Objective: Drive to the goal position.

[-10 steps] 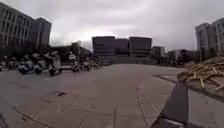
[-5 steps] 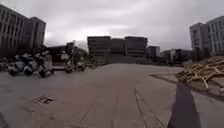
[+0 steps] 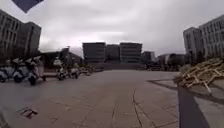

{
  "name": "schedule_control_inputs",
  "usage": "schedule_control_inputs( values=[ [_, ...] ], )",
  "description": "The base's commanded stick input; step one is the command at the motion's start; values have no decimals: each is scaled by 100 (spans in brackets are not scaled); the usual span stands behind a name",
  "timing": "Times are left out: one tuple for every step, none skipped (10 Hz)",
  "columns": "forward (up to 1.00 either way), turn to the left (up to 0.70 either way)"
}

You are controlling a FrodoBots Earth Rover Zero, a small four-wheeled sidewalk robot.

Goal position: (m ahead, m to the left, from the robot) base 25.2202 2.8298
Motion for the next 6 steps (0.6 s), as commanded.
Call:
schedule_control_inputs(
  values=[
    [70, 0],
    [70, 0],
    [70, 0],
    [70, 0],
    [70, 0],
    [70, 0]
  ],
)
